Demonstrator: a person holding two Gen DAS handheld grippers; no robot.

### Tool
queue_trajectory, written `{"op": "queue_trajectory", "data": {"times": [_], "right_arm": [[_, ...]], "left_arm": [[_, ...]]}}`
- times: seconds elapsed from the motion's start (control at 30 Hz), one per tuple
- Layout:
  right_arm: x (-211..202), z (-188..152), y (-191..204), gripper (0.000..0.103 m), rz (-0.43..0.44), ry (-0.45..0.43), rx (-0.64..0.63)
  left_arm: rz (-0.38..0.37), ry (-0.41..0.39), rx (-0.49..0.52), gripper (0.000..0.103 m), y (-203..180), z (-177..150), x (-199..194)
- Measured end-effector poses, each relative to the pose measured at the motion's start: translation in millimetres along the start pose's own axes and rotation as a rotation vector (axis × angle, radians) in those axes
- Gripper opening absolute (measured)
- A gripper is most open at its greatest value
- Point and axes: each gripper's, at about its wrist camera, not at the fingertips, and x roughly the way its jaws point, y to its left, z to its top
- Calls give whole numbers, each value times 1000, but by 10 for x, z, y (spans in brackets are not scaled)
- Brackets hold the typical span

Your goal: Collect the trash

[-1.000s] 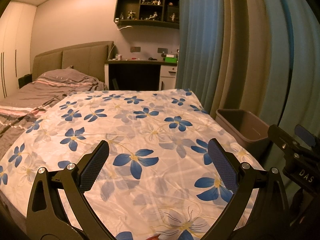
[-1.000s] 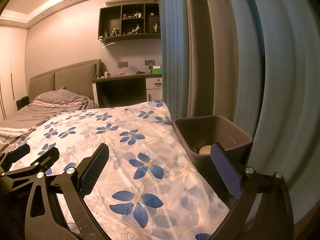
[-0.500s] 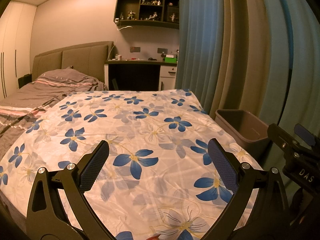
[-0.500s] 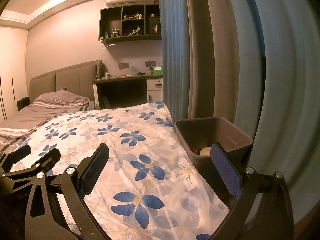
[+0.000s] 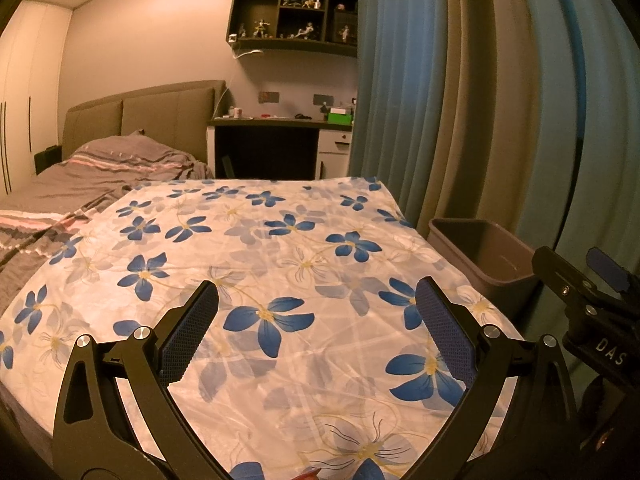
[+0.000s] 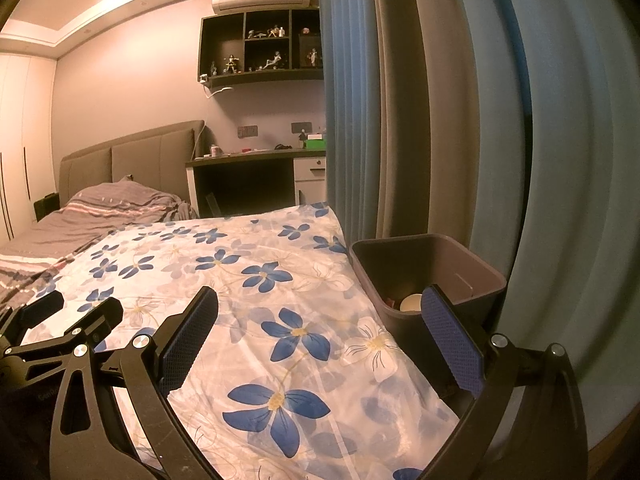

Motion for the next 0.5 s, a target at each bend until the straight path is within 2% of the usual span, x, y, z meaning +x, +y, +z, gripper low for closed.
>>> {"op": "queue_trajectory", "data": {"times": [0.5], "right_arm": [[1, -8, -4, 97, -1, 0, 0]], "left_arm": [[-3, 0, 1, 97, -23, -1, -5]]}}
